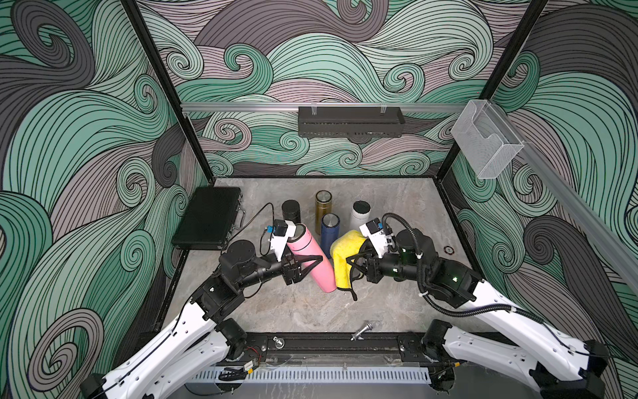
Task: Wipe the surface of the thermos
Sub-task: Place the thermos at the center of the board.
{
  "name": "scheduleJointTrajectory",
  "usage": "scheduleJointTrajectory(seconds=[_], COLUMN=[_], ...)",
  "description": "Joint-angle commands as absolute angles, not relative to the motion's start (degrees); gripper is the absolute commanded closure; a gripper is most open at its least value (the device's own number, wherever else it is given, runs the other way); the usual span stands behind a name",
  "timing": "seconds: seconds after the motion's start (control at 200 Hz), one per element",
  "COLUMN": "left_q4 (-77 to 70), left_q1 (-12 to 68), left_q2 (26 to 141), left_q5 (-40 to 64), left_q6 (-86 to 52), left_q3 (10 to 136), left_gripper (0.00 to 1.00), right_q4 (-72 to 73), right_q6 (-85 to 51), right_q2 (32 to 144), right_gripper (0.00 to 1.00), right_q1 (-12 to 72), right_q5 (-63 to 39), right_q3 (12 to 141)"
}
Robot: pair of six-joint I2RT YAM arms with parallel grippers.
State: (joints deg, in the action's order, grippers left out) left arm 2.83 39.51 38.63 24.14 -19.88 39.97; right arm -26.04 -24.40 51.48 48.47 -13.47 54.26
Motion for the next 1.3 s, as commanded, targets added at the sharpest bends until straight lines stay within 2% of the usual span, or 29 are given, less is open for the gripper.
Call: scheduleJointTrajectory(seconds=[0.0, 0.185, 0.25, 0.49, 0.71, 0.801, 1.036, 1.296], left_q4=[4.4, 21.2, 25.4, 34.8, 35.8, 32.5, 24.8, 14.0], left_q1=[39.1, 39.1, 39.1, 39.0, 37.6, 33.2, 15.8, 10.5], left_q2=[36.1, 36.9, 37.4, 38.9, 45.0, 47.8, 56.2, 67.8], left_q5=[17.1, 1.1, -4.0, -31.3, -44.3, -43.2, -27.9, -26.0], left_q6=[-19.0, -18.0, -17.8, -18.2, -13.7, -12.4, -17.5, -16.8], left_q3=[46.0, 55.5, 57.9, 63.4, 67.6, 67.2, 65.8, 65.3], left_gripper=[1.00, 1.00, 1.00, 1.00, 1.00, 1.00, 1.00, 1.00], right_q4=[-34.7, -49.5, -52.3, -47.3, -39.4, -36.0, -29.7, -25.2], right_q6=[-22.3, -23.6, -23.3, -21.1, -20.6, -21.1, -22.3, -23.1], right_q2=[48.4, 47.0, 47.6, 54.9, 65.8, 70.9, 86.1, 96.0], right_gripper=[1.00, 1.00, 1.00, 1.00, 1.00, 1.00, 1.00, 1.00], right_q1=[46.8, 41.3, 37.3, 19.7, 11.9, 8.7, 4.0, 3.8], right_q5=[-2.9, 14.6, 17.2, 5.2, 0.3, -0.3, -3.7, -3.4], right_q3=[57.7, 65.3, 66.3, 64.0, 62.9, 63.2, 67.1, 70.6])
